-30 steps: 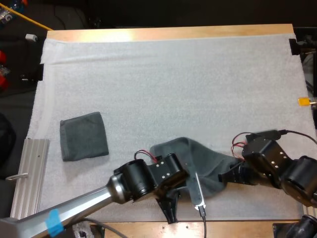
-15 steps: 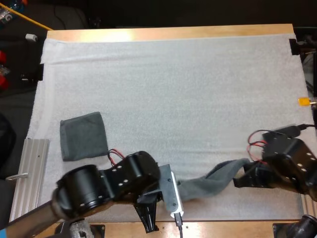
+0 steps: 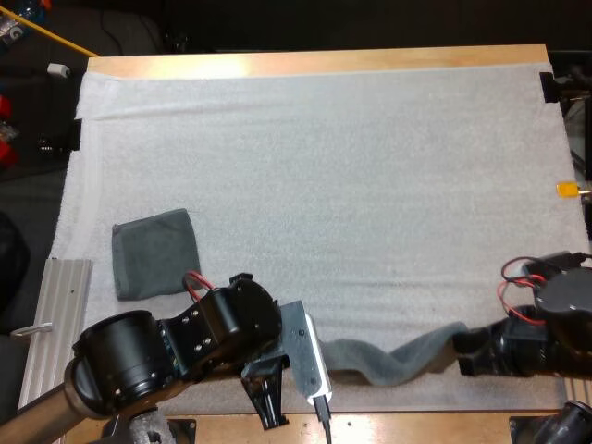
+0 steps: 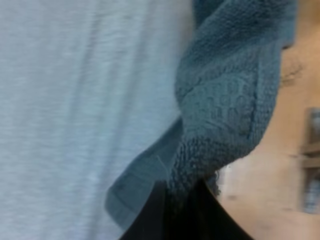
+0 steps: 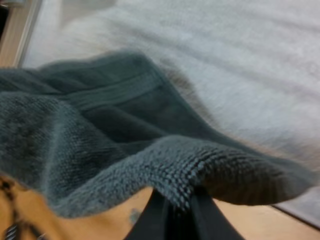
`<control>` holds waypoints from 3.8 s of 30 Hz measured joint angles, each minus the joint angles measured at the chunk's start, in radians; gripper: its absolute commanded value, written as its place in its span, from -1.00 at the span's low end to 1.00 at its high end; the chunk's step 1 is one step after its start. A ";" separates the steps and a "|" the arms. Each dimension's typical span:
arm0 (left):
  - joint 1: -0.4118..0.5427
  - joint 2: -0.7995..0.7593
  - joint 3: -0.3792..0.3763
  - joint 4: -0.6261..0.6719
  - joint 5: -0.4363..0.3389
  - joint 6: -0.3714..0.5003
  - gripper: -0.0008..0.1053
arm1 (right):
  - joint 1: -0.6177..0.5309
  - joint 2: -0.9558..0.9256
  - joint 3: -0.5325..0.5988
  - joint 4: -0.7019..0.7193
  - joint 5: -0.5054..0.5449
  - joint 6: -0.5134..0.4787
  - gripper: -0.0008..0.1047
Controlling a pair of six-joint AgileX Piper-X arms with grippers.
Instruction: Pick towel from pile, fold and stack
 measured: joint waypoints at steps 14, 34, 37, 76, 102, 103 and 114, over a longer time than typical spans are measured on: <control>0.476 0.182 0.192 -0.321 0.168 0.184 -0.98 | 0.000 0.455 0.000 -0.325 0.330 0.001 -0.99; 0.729 0.579 0.192 -0.600 0.297 0.216 -0.98 | -0.219 0.774 0.000 -0.626 0.303 0.116 -0.99; 0.729 0.607 0.192 -0.619 0.211 0.216 -0.98 | -0.243 0.786 0.000 -0.638 0.304 0.116 -0.99; 0.730 0.157 0.153 -0.243 -0.031 -0.121 0.18 | -0.273 0.351 0.000 -0.362 0.274 -0.074 0.24; 0.730 -0.504 0.388 0.015 0.142 -0.364 0.18 | -0.273 -0.018 0.146 -0.058 0.221 -0.051 0.24; 0.730 -0.510 0.392 0.023 0.142 -0.364 0.18 | -0.273 -0.031 0.181 -0.056 0.219 -0.048 0.24; 0.730 -0.515 0.464 0.038 0.142 -0.365 0.18 | -0.273 -0.071 0.450 -0.176 0.106 -0.024 0.24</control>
